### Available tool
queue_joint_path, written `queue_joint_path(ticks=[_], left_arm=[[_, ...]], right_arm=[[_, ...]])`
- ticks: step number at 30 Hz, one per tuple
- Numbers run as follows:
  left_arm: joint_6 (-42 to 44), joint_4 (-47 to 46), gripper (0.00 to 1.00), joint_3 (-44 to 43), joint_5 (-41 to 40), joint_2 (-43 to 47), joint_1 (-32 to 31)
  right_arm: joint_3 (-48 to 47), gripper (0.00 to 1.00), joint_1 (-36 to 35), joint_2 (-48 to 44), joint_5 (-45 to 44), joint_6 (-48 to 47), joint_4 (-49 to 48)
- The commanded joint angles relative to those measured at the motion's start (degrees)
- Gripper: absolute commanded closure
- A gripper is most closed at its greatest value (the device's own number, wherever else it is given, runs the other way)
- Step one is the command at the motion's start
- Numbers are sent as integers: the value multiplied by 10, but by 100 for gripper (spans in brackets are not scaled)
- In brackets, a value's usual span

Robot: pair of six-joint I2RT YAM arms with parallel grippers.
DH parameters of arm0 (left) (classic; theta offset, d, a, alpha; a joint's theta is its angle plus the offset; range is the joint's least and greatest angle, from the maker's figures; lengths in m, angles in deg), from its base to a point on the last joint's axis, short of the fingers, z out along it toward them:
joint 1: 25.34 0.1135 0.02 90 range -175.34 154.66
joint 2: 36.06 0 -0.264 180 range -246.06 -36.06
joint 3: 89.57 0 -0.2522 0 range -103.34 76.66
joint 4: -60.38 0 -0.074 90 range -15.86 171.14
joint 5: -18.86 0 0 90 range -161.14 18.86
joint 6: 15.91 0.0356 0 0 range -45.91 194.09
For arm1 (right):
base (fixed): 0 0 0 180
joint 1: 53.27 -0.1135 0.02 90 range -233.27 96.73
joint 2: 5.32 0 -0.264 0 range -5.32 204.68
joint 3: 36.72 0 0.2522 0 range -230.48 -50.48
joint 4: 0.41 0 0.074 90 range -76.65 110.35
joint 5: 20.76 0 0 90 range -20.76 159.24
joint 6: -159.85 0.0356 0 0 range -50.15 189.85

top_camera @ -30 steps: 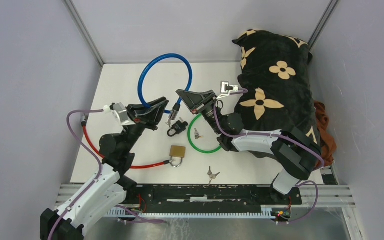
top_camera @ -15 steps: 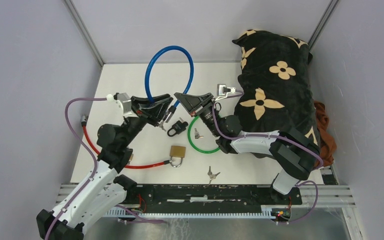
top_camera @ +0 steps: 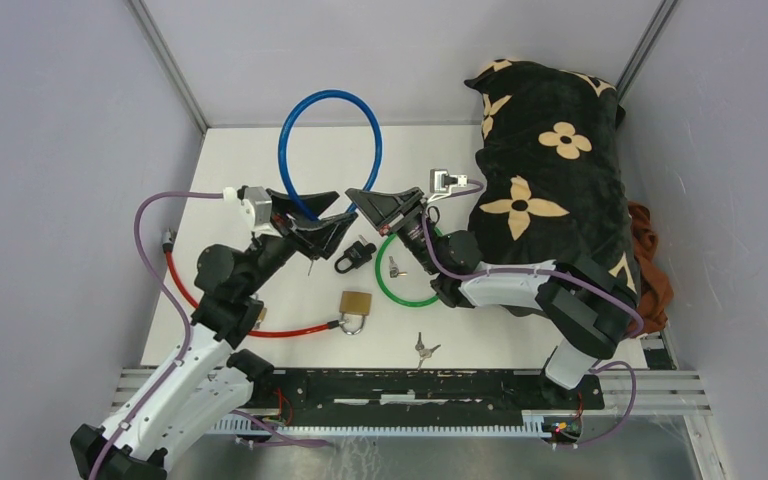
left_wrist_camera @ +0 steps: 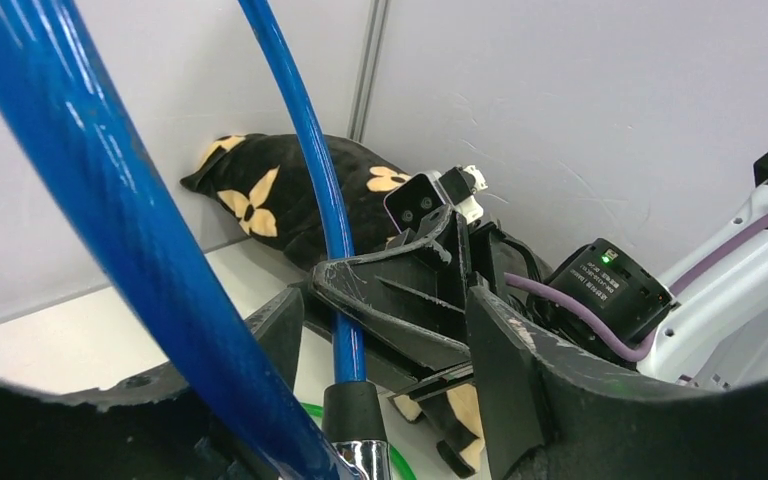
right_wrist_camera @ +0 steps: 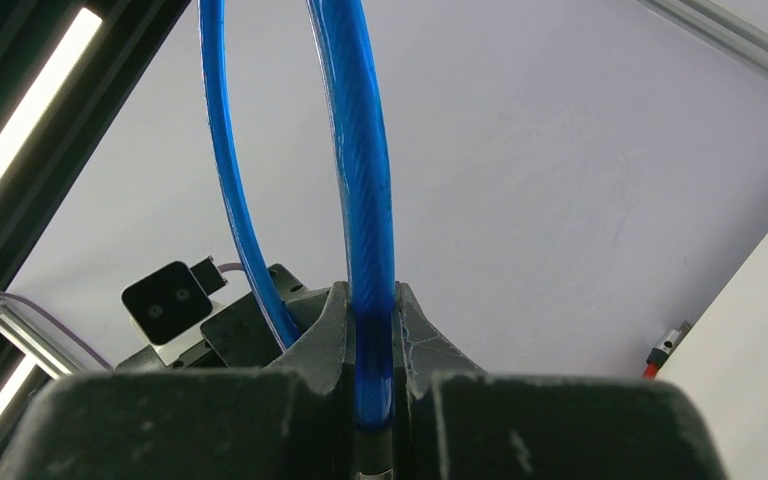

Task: Lock with the key
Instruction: Lock the lock.

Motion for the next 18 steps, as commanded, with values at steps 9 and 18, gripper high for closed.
queue_joint_path(ticks=[9,18], left_arm=[[3,62,40,-17,104,-5,-3],[19,111,45,-34,114,-11,-3]], right_arm=[[-48,100,3,-4,32,-8,-293],[-69,100,3,-9,62,-24,-293]])
